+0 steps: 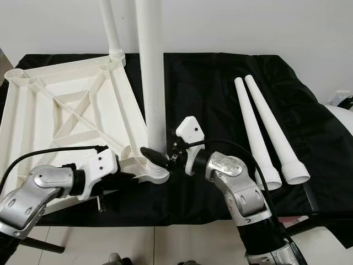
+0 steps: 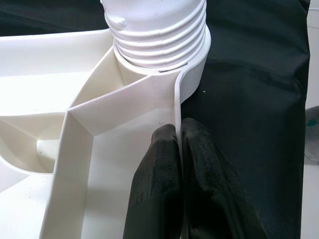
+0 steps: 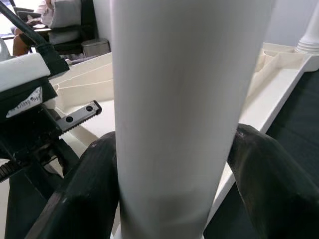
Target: Building children table
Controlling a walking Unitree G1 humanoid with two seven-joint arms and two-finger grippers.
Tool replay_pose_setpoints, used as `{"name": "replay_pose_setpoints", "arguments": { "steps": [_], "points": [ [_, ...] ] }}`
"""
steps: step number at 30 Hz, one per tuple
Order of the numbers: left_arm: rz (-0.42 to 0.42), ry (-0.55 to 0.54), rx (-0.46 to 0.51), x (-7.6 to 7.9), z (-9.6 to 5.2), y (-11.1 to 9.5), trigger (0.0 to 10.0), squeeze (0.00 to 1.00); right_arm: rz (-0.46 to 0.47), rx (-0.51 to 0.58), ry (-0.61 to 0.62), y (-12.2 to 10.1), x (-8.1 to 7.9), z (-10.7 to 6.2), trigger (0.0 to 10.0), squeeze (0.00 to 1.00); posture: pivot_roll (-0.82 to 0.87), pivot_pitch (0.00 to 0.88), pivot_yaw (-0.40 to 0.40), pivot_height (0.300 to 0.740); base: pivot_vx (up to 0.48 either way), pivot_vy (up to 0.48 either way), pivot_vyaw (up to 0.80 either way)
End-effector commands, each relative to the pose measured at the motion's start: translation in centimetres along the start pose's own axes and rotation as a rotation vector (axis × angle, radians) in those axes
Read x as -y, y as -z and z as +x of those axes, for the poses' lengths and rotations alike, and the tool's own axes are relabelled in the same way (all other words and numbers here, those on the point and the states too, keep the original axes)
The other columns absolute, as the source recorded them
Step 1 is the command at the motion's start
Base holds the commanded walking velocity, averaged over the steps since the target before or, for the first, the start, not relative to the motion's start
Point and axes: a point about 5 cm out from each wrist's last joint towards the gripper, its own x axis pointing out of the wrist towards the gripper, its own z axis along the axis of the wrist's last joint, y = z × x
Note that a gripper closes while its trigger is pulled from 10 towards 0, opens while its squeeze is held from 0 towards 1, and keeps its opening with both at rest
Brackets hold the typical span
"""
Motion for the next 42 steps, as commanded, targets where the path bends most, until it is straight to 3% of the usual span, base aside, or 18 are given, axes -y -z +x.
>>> {"name": "replay_pose_setpoints", "arguments": {
  "steps": [1, 3, 4, 6, 7, 8, 13, 17, 18, 20, 21, 23, 25, 29, 34, 36, 38, 42],
  "points": [
    [0.061, 0.153, 0.032, 0.9, -0.4, -1.0, 0.0, 0.0, 0.005, 0.0, -0.017, 0.0, -0.1, 0.1, 10.0, 0.0, 0.04, 0.131, -0.009, 0.74, 0.0, 0.0, 0.0],
    [0.058, 0.152, 0.035, 0.9, -0.3, -1.1, 0.0, 0.0, 0.002, 0.003, -0.018, 0.0, 0.0, 0.3, 10.0, 0.0, 0.04, 0.132, -0.011, 0.74, 0.0, 0.0, 0.0],
    [0.053, 0.152, 0.041, 1.1, -0.2, -1.2, 0.0, 0.0, 0.001, 0.004, -0.023, 0.0, -0.1, 0.5, 7.9, 0.0, 0.04, 0.134, -0.013, 0.74, 0.0, 0.0, 0.0],
    [0.053, 0.152, 0.041, 1.1, -0.2, -1.2, 0.0, 0.0, 0.001, 0.004, -0.023, 0.0, -0.1, 0.5, 7.9, 0.0, 0.04, 0.134, -0.013, 0.74, 0.0, 0.0, 0.0],
    [0.05, 0.152, 0.046, 1.2, -0.1, -1.2, 0.0, 0.0, 0.0, 0.004, -0.027, 0.0, -0.1, 0.6, 2.2, 0.0, 0.04, 0.134, -0.013, 0.74, 0.0, 0.0, 0.0],
    [0.048, 0.15, 0.05, 1.2, -0.1, -1.3, 0.0, 0.0, 0.003, 0.002, -0.032, 0.1, -0.2, 0.7, 0.0, 0.0, 0.04, 0.137, -0.013, 0.74, 0.0, 0.0, 0.0],
    [0.027, 0.112, 0.082, 0.8, 0.3, -1.7, 0.0, 0.0, 0.014, -0.032, 0.002, 1.0, -0.5, 0.9, 0.0, 0.0, 0.04, 0.138, -0.012, 0.74, 0.0, 0.0, 0.0],
    [-0.012, 0.028, 0.161, -0.4, 1.4, -3.2, 0.0, 0.0, -0.022, -0.137, 0.208, 2.9, 0.4, 1.3, 0.0, 0.0, 0.03, 0.146, -0.011, 0.74, 0.0, 0.0, 0.0],
    [-0.012, 0.028, 0.161, -0.4, 1.4, -3.2, 0.0, 0.0, -0.022, -0.137, 0.208, 2.9, 0.4, 1.3, 0.0, 0.0, 0.03, 0.146, -0.011, 0.74, 0.0, 0.0, 0.0],
    [-0.028, -0.007, 0.225, -1.1, 2.3, -4.6, 0.0, 0.0, -0.047, -0.191, 0.369, 3.9, 1.1, 1.6, 0.0, 0.0, 0.03, 0.15, -0.007, 0.74, 0.0, 0.0, 0.0],
    [-0.028, -0.007, 0.225, -1.1, 2.3, -4.6, 0.0, 0.0, -0.047, -0.191, 0.369, 3.9, 1.1, 1.6, 0.0, 0.0, 0.03, 0.15, -0.007, 0.74, 0.0, 0.0, 0.0],
    [-0.031, -0.017, 0.247, -1.4, 2.7, -5.1, 0.0, 0.0, -0.043, -0.207, 0.43, 4.2, 1.3, 1.7, 0.0, 0.0, 0.03, 0.149, -0.006, 0.74, 0.0, 0.0, 0.0],
    [-0.03, -0.029, 0.294, -2.1, 3.9, -6.5, 0.0, 0.0, 0.004, -0.261, 0.594, 5.2, 1.6, 1.9, 0.0, 0.0, 0.02, 0.153, 0.0, 0.74, 0.0, 0.0, 0.0],
    [-0.039, -0.043, 0.322, -2.7, 4.9, -7.6, 0.0, 0.0, 0.04, -0.31, 0.737, 6.0, 1.8, 2.0, 0.0, 0.0, 0.02, 0.155, 0.004, 0.74, 0.0, 0.0, 0.0],
    [-0.038, -0.047, 0.325, -2.9, 5.7, -8.2, 0.0, 0.0, 0.053, -0.322, 0.813, 6.2, 1.7, 2.3, 0.0, 0.0, 0.02, 0.158, 0.01, 0.74, 0.0, 0.0, 0.0],
    [-0.06, -0.086, 0.328, -3.7, 6.8, -9.2, 0.0, 0.0, 0.075, -0.31, 0.957, 5.9, 1.5, 3.1, 0.0, 0.0, 0.02, 0.16, 0.015, 0.74, 0.0, 0.0, 0.0],
    [-0.071, -0.1, 0.331, -3.9, 7.2, -9.6, 0.0, 0.0, 0.088, -0.301, 1.022, 5.8, 1.4, 3.4, 0.0, 0.0, 0.02, 0.16, 0.015, 0.74, 0.0, 0.0, 0.0],
    [-0.074, -0.111, 0.327, -4.0, 7.0, -9.5, 0.0, 0.0, 0.111, -0.253, 0.996, 5.4, 1.0, 3.9, 0.0, 0.0, 0.03, 0.16, 0.012, 0.74, 0.0, 0.0, 0.0]
  ]
}}
